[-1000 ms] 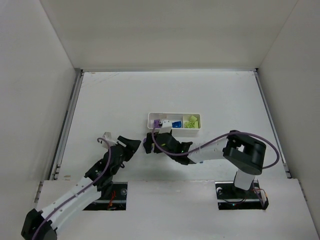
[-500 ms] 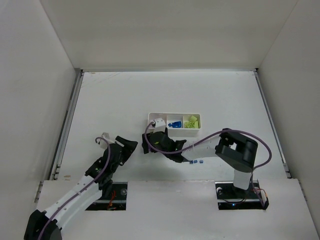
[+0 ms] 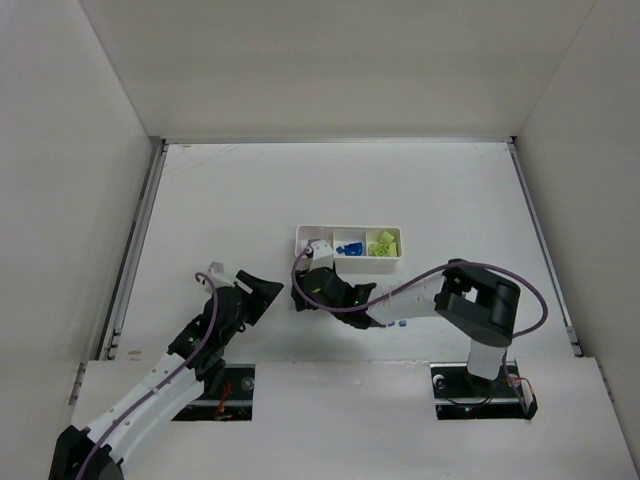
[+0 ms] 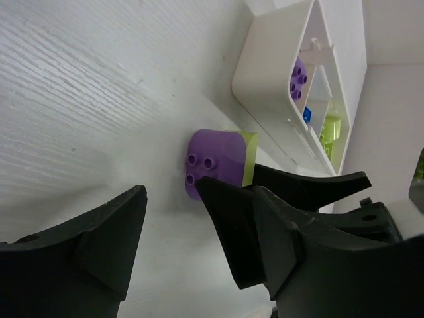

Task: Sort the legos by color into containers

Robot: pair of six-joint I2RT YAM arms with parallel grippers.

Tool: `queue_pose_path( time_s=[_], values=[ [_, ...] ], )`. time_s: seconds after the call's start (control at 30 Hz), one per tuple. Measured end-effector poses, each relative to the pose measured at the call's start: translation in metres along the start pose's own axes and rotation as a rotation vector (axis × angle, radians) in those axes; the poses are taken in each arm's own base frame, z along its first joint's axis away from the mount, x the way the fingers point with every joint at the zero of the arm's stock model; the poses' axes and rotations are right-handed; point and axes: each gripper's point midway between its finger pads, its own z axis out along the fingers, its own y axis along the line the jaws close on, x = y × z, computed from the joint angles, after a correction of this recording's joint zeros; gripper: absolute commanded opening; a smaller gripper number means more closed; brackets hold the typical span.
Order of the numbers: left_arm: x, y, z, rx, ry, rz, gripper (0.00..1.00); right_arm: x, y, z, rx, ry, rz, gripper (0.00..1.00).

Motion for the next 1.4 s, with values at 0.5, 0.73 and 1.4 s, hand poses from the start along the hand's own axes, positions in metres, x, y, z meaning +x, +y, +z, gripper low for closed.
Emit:
queue_pose_path(
  time_s=[0.5,0.73,1.4],
  values=[
    [0.015,-0.067,-0.026,0.225,0.137,-0.027,0.64,-0.047,0.025,-0.067,-0.233,-0.098,0.109,0.54],
    [0.024,-0.066,-0.023,0.213,0.173,-0.014,0.62,-0.033,0.029,-0.071,-0.28,-0.062,0.123,0.54],
    [0.022,-0.069,-0.018,0.215,0.161,-0.022,0.15,-0.037,0.043,-0.079,-0.383,-0.086,0.235,0.62]
  ],
)
